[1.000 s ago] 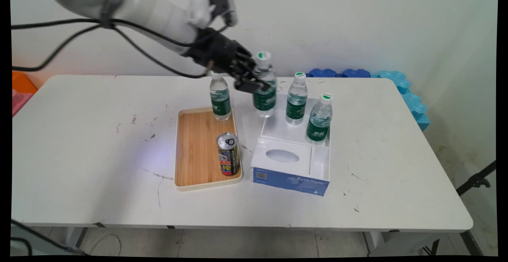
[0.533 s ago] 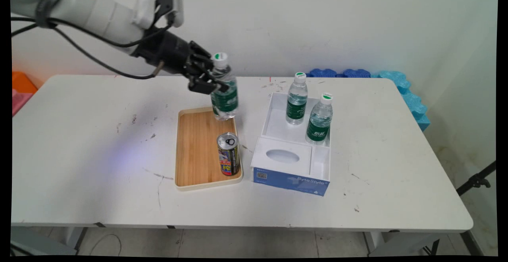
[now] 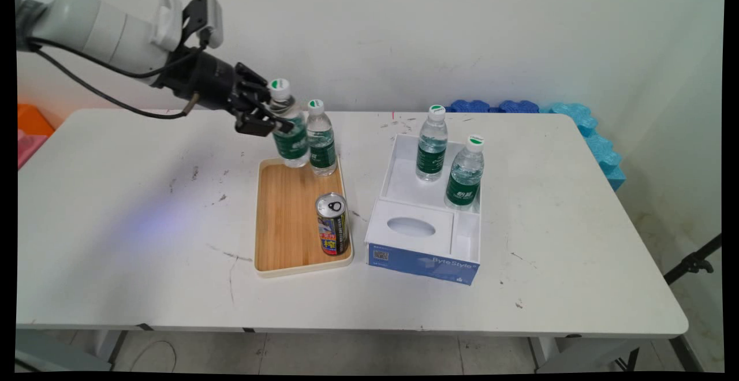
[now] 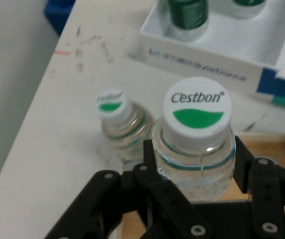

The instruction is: Place the picked object on the tray

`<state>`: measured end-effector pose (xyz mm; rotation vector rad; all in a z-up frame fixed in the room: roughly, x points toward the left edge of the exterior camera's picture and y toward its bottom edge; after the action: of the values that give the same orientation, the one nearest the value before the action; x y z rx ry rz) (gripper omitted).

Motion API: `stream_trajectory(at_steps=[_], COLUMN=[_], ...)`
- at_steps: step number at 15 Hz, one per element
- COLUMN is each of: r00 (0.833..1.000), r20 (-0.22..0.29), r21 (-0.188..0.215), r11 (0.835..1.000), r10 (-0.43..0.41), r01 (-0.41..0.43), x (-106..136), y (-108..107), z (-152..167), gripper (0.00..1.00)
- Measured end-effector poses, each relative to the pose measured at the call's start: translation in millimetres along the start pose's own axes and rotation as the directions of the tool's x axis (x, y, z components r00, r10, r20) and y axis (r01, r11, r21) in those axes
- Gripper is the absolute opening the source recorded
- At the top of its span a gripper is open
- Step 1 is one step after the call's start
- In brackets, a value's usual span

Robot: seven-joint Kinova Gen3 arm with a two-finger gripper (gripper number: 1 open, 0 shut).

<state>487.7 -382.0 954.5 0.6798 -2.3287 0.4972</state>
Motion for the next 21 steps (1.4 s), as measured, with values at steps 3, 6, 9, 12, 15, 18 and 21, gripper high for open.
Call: stream_trajectory(at_steps=[3,6,9,12,15,18,21], r00=[1.0,0.999,0.998,0.996,0.994,0.993,0.991], r20=[0.013,0.024,0.031,0.031,0.028,0.025,0.021], r21=[0.026,0.045,0.054,0.056,0.053,0.05,0.05], r11=[1.0,0.998,0.997,0.995,0.993,0.992,0.99], r10=[-0.018,-0.036,-0.058,-0.086,-0.105,-0.119,-0.13], r01=[0.017,0.035,0.057,0.084,0.103,0.117,0.129], x=[-19.5,-38.0,-53.1,-66.1,-73.3,-78.6,-83.6], y=[-10.8,-20.1,-25.8,-29.3,-30.5,-31.2,-32.9], z=[-1.9,-0.4,4.6,13.6,21.3,27.6,34.6], gripper=[0.0,0.0,0.0,0.0,0.0,0.0,0.0])
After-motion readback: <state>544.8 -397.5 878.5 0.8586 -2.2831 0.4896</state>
